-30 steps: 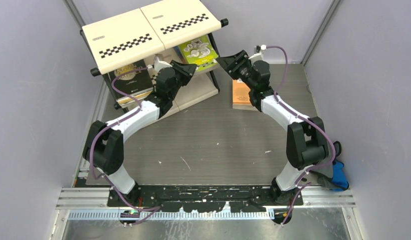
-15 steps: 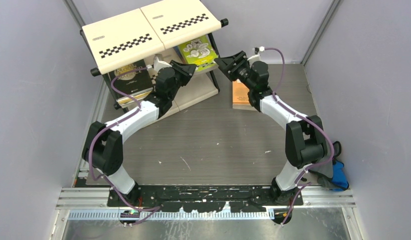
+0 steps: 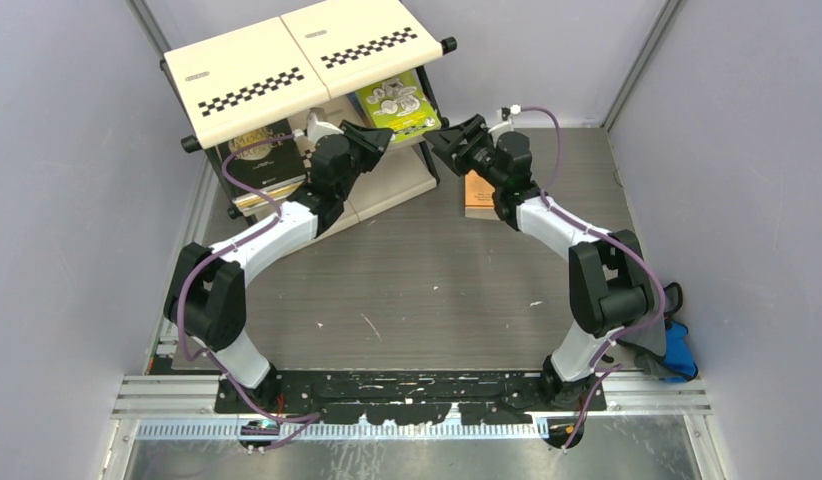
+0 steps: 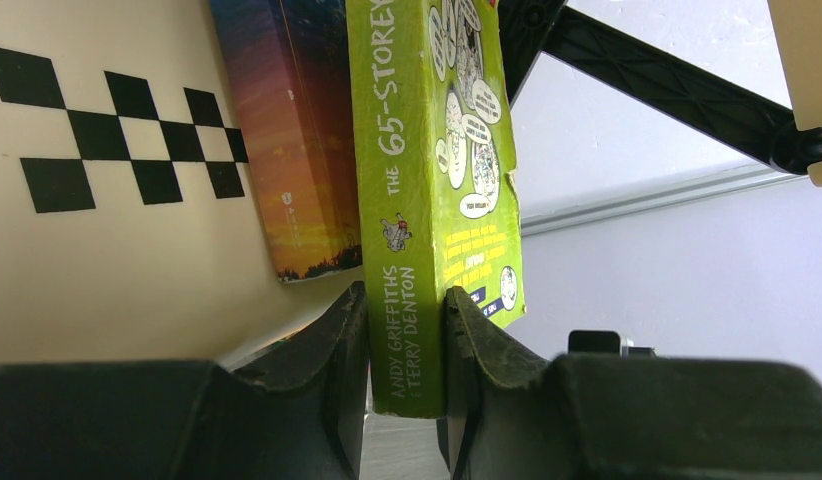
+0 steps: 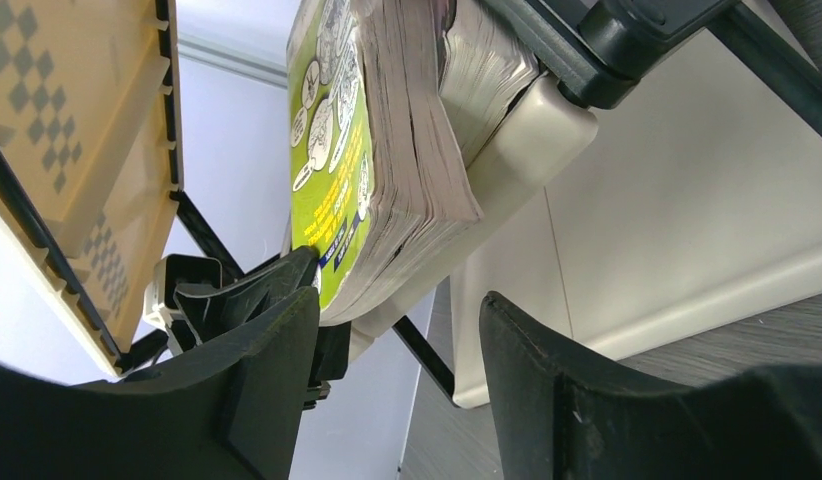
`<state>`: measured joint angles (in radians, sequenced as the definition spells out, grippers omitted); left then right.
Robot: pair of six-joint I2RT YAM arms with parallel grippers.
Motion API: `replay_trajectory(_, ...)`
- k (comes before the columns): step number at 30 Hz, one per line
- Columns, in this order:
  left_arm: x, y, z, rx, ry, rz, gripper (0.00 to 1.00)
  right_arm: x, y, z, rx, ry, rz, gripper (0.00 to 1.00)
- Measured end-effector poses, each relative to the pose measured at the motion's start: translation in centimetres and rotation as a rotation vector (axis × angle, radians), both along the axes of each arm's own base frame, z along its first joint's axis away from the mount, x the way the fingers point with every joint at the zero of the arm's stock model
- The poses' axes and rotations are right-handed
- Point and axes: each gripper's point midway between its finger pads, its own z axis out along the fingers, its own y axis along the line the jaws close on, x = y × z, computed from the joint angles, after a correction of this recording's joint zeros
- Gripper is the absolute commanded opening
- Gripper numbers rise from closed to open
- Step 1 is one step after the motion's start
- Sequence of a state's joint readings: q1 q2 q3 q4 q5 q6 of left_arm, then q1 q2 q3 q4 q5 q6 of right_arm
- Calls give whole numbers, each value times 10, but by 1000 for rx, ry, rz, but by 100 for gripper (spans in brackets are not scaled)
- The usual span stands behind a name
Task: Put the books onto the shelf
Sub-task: Place the book on the shelf.
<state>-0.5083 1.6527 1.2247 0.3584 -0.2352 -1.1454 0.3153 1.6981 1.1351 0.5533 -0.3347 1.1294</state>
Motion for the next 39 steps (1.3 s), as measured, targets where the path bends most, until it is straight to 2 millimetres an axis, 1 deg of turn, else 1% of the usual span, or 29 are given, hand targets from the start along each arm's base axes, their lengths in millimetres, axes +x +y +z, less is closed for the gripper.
replay_trajectory(2,0,0,0,0,0,0,15,-1,1,0,2,1,3,64)
replay_trajectory(4,0,0,0,0,0,0,15,-1,2,-1,1,4,5,66)
replay_trajectory(7,0,0,0,0,0,0,14,1,3,-1,0,8,11,66)
replay_trajectory(15,0,0,0,-2,2,-12,15,13,10,12,9,-18,28,66)
replay_trajectory(17,0,0,0,-3,2,-14,15,15,11,11,11,-16,34,67)
replay_trajectory(23,0,1,0,-5,3,-19,15,22,16,-1,20,17,45,66)
replay_trajectory(27,1,1,0,-5,4,-25,15,24,17,0,24,18,50,64)
replay_trajectory(31,1,2,-1,-6,7,-32,15,25,18,8,29,3,56,59)
replay_trajectory(35,1,2,-1,-9,8,-39,15,25,19,11,29,3,63,49)
replay_trajectory(39,2,4,-1,-9,9,-38,16,29,22,8,27,20,77,33)
